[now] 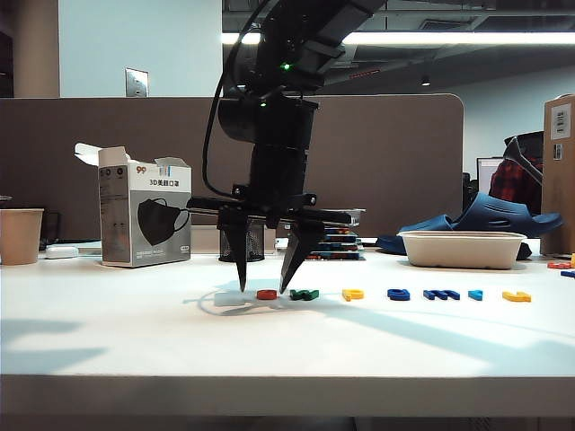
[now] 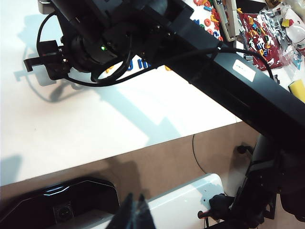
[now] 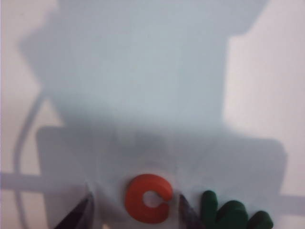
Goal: Select the appropriate letters from the row of letter magnets placed on the table to arrange into the word "cup".
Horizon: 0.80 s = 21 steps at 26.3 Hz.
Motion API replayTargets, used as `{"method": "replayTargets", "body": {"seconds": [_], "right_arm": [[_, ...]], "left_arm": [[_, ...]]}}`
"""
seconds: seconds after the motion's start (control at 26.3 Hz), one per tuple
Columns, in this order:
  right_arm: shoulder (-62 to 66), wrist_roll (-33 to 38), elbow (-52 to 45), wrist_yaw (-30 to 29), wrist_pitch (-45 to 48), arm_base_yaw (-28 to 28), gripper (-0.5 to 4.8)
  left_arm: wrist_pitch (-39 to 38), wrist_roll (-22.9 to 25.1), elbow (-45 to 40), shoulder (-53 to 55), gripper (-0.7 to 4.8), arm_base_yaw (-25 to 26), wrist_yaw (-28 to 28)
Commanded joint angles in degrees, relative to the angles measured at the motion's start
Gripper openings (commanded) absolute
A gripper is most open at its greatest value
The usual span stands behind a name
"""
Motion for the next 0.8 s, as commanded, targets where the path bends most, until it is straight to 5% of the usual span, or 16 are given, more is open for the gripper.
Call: {"method": "replayTargets", "body": {"seconds": [0.04, 0.8], "right_arm": [[0.7, 0.2, 0.2, 0.2, -0.1, 0.3, 2.21], [1.5, 0.2, 0.2, 0.2, -1.9, 0.2, 1.98]], "left_arm": [[0.3, 0.3, 0.1, -0.1, -0.05, -0.1, 0.1], [0.3, 0.3, 0.1, -0.2, -0.05, -0.1, 0.1]]}}
